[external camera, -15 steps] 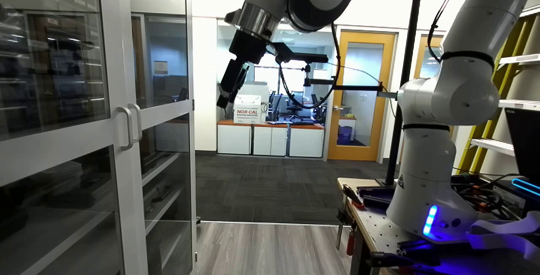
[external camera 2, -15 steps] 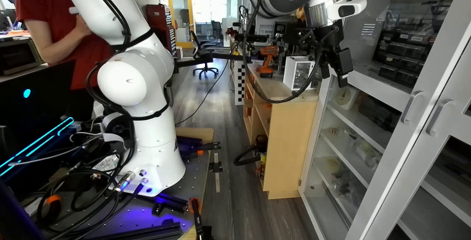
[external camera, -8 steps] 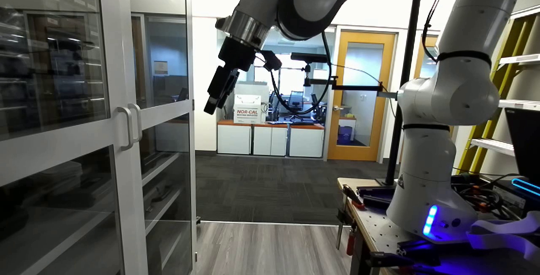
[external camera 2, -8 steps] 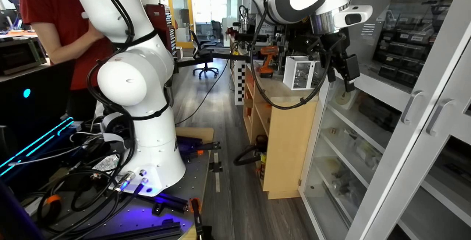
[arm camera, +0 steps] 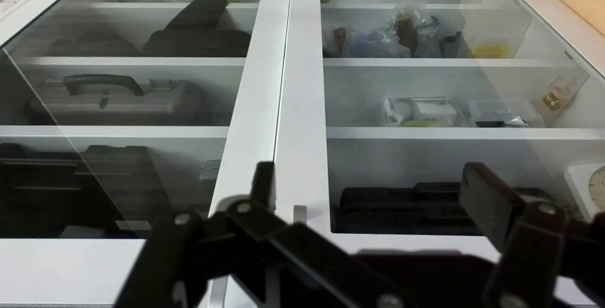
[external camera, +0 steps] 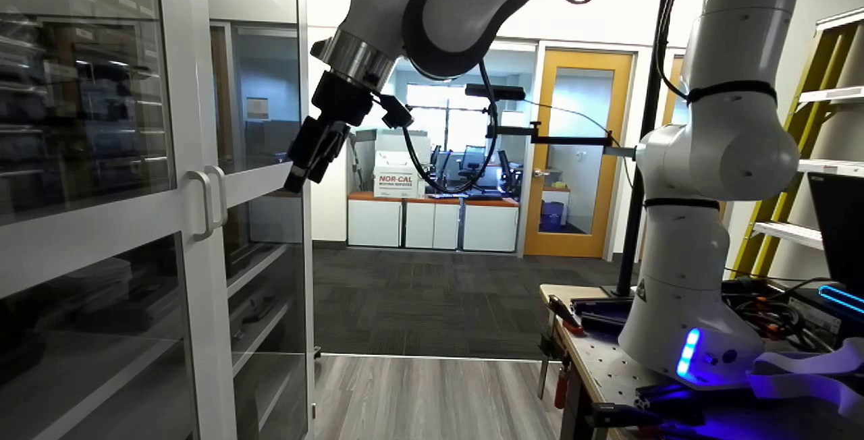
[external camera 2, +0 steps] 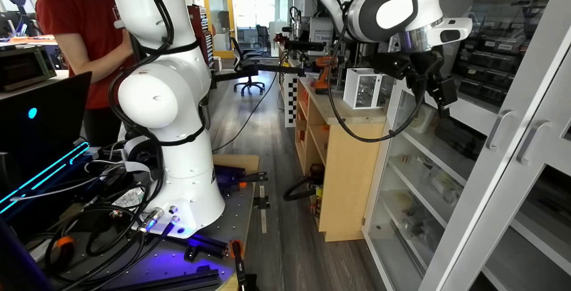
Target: Open the left cabinet door
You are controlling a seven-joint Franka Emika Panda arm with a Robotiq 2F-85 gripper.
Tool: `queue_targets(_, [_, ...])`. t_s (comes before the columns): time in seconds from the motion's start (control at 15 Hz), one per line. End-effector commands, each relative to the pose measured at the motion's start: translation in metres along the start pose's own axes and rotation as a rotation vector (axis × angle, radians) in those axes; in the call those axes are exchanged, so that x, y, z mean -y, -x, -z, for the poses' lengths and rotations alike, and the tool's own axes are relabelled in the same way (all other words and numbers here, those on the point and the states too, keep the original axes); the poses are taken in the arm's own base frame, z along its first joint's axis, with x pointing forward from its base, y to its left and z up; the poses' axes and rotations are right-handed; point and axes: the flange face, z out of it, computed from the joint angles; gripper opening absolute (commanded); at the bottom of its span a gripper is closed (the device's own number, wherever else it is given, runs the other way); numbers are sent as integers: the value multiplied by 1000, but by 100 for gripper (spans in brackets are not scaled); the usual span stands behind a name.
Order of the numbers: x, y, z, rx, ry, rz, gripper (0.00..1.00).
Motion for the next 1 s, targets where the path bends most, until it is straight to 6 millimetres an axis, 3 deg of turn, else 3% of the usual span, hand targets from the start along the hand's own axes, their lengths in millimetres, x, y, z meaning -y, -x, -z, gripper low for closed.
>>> queue_targets(0.0, [-2,-25,-16,-32,-5,13,100])
queue_targets(0.93, [-8,-79,-81,-96,-23,26,100])
